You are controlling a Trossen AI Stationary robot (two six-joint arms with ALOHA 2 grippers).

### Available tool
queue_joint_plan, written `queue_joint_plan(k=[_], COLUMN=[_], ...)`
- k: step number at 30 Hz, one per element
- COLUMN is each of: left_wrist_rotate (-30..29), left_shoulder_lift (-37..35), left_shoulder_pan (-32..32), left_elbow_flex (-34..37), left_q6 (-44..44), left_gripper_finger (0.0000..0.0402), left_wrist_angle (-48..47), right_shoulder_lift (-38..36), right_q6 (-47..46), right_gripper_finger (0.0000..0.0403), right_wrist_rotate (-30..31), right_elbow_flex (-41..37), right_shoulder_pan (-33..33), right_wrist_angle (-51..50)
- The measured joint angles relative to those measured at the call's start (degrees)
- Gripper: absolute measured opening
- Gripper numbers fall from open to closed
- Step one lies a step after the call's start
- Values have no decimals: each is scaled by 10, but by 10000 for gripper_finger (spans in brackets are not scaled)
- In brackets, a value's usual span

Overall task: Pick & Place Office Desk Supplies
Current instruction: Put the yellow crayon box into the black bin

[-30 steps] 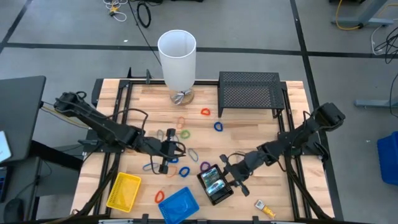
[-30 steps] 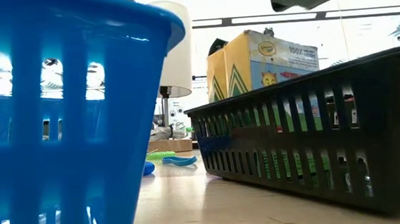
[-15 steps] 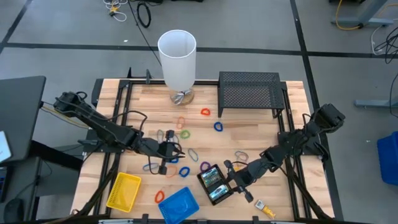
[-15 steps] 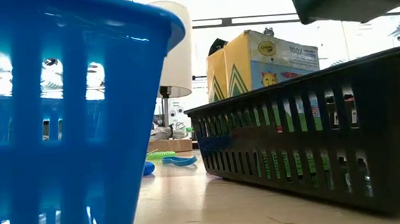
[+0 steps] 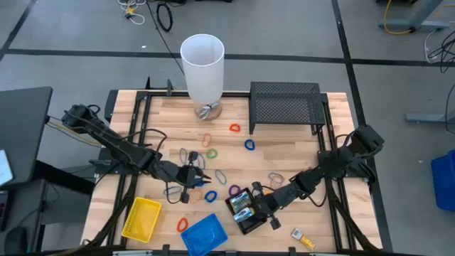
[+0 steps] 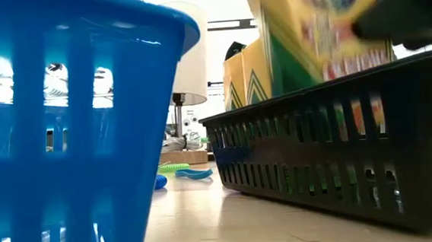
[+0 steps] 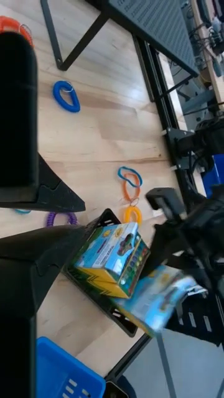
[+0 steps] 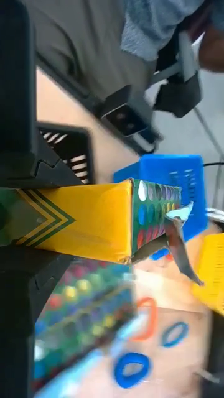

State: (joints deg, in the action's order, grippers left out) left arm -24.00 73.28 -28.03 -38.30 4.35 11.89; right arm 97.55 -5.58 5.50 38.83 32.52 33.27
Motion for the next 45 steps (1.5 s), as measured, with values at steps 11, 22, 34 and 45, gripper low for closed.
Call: queue_joint_plan(k=[11, 22, 34, 45], left_wrist_rotate=[0, 0, 5, 7], left_shoulder_lift=[0, 0, 0, 0], left_shoulder_pan=[-1, -1, -1, -1], left_elbow_flex=[0, 0, 0, 0], left_q6=[1, 7, 6, 7], left_gripper_finger=[53, 53, 53, 53], left_wrist_angle=[5, 28, 30, 33], right_shoulder_lift=[27, 26, 26, 1], right_q6=[-28, -43, -36, -13], right_gripper_finger=[100, 226, 230, 186], right_wrist_rotate=[24, 29, 29, 101], right_elbow_flex=[0, 0, 0, 4], right_shoulder_pan=[-3, -3, -3, 38], right_wrist_angle=[-14, 6, 34, 22])
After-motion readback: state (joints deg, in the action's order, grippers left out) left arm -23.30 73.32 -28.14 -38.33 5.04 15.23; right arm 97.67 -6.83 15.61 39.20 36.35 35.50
